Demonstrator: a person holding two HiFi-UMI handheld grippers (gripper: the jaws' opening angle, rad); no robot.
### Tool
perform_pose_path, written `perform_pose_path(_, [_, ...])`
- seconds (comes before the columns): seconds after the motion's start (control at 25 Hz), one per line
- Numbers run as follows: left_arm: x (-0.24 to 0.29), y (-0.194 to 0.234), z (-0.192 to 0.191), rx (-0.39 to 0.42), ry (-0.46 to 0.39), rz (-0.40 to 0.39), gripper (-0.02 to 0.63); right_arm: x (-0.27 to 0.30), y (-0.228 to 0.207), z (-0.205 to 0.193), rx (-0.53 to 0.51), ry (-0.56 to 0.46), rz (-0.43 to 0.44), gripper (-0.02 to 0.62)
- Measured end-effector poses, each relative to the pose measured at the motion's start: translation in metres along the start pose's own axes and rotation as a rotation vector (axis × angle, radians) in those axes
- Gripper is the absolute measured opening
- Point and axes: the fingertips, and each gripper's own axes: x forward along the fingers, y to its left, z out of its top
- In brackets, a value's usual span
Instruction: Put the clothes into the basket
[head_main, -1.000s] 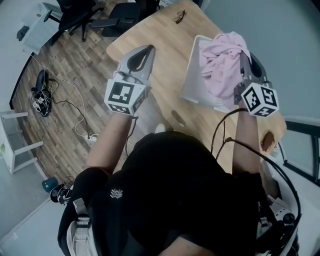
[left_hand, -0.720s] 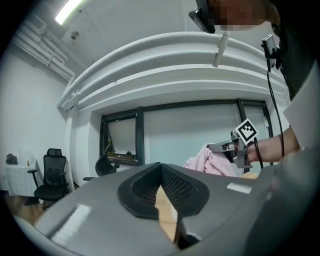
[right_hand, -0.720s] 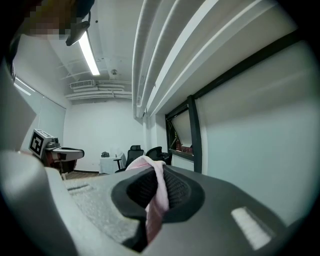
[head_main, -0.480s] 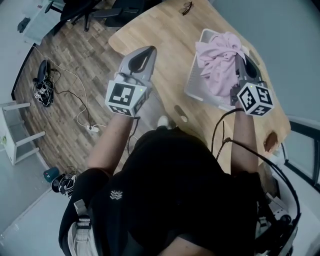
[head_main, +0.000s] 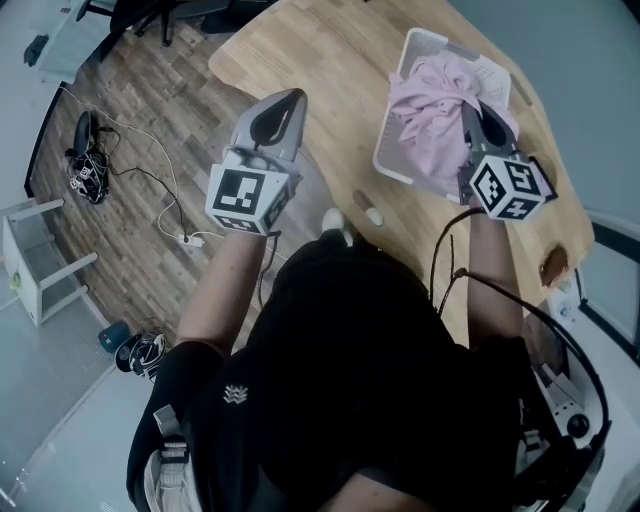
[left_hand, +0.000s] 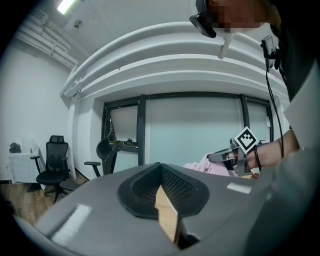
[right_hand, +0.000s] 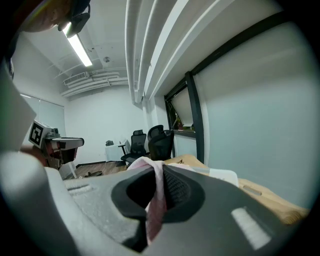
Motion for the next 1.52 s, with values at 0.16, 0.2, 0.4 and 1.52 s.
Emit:
perform_pose_path(0.16, [0.003, -0.006, -0.024, -0.044, 0.039, -0.001, 0.006, 0.005, -0.007, -0.029, 0.010, 0.066, -0.003, 0.011])
perform_pose_path(0.2, [0.002, -0.007, -0.028, -0.050, 0.045, -0.001, 0.006, 0.005, -0.009, -0.036, 0.014, 0.083, -0.005, 0.011])
perform_pose_path(0.4, [0.002, -0.012, -0.042, -0.029, 0.047, -0.022, 0.006, 0.006, -0.012, -0.065, 0.041, 0.144, -0.018, 0.011])
perform_pose_path(1.52, [0.014, -0.060, 0.013, -0.003, -0.063, -0.156, 0.006, -0.109, -0.020, -0.005, -0.049, -0.165, -0.158, 0.034])
